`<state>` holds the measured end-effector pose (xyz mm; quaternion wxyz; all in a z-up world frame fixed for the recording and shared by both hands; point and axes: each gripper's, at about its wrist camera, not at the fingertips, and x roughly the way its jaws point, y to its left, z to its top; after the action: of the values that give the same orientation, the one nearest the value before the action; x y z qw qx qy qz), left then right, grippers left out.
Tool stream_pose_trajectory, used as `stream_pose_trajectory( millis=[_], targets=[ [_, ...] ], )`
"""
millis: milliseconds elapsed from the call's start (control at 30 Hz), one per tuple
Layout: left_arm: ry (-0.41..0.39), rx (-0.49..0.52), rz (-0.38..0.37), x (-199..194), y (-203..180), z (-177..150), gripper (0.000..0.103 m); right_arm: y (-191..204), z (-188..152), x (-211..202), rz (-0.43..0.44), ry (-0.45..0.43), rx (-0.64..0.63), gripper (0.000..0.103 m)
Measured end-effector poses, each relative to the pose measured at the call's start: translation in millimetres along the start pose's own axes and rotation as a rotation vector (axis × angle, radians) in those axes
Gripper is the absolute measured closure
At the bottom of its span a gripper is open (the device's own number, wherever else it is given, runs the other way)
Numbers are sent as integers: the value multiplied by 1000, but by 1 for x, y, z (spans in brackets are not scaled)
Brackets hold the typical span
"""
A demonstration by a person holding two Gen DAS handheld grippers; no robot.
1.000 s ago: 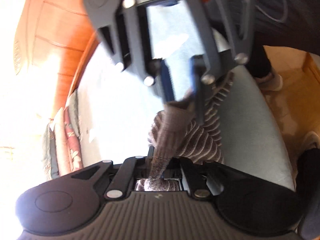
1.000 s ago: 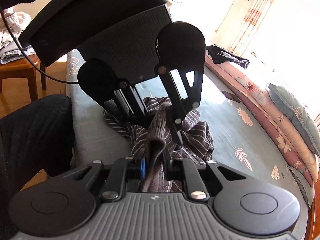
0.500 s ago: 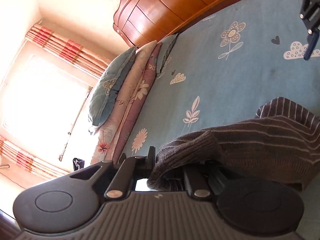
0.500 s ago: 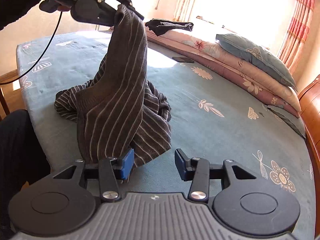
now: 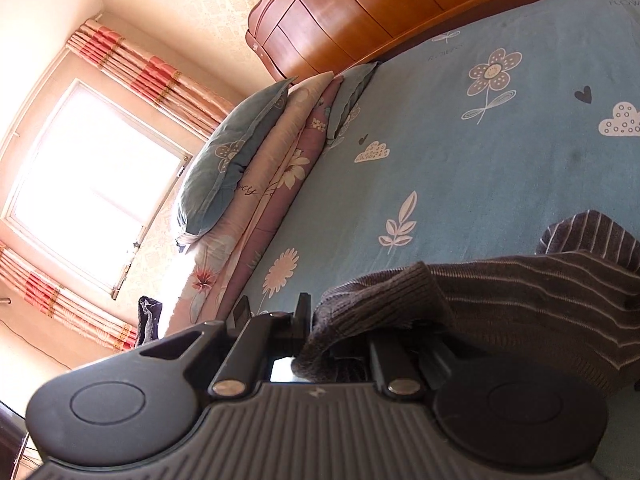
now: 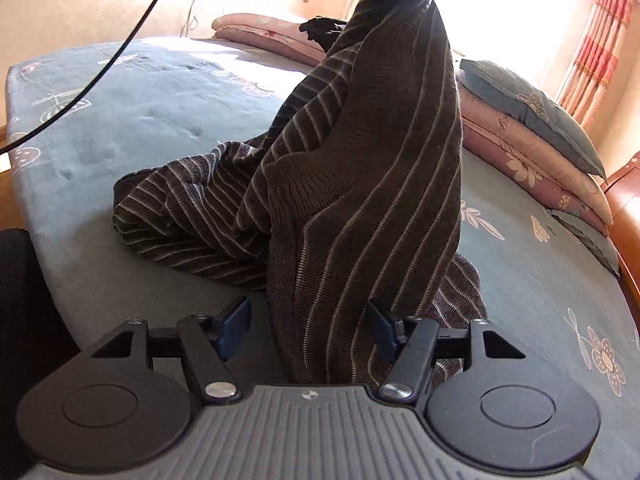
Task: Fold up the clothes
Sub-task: 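Lift the sweater high with both grippers to shake it out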
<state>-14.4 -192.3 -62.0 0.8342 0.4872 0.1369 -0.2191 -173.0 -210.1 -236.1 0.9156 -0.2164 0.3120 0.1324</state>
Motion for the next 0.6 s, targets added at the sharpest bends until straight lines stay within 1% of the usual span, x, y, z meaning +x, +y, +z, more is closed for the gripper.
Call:
stream_pose_trajectory(
  millis=[33,67,100,133,167,200,233,267,300,333,367,400,433,467,500,533,600],
  targets=[
    [-1,-15,-3,1,3,-1,94,7,-1,8,-69,16,-1,34],
    [-2,-25,-2,1,4,-3,94,13,-2,14,-120,23,-14,33],
    [-3,-35,-1,1,6,-5,94,19,-3,17,-152,24,-40,32],
    [-4,-45,0,0,8,-8,94,24,-4,20,-189,22,-68,32],
    [-7,-53,5,-1,9,-11,94,29,-6,22,-262,-5,-118,33],
    [-8,-60,8,-3,10,-15,94,29,-8,22,-317,-37,-150,44],
    [-9,-66,9,-6,11,-20,94,24,-9,20,-330,-55,-154,74],
    [-9,-69,12,-8,11,-24,94,16,-8,17,-325,-61,-139,89],
    [-10,-80,12,-10,12,-29,94,9,-8,14,-339,-58,-126,97],
    [-11,-92,11,-12,13,-34,94,2,-7,12,-352,-55,-112,96],
    [-11,-106,3,-14,14,-37,94,-5,-7,10,-366,-51,-100,93],
    [-10,-117,0,-14,15,-40,94,-7,-6,13,-383,-39,-98,78],
    [-8,-123,5,-15,16,-42,94,-7,-7,17,-394,-33,-97,61],
    [-6,-129,10,-16,16,-44,94,-5,-7,21,-383,-27,-122,60],
    [1,-130,14,-18,17,-46,94,-4,-8,22,-357,-32,-148,75],
    [8,-126,20,-21,17,-50,94,-8,-7,21,-352,-36,-153,90],
    [23,-120,33,-27,19,-58,94,-24,0,13,-339,-48,-131,90]
  ],
)
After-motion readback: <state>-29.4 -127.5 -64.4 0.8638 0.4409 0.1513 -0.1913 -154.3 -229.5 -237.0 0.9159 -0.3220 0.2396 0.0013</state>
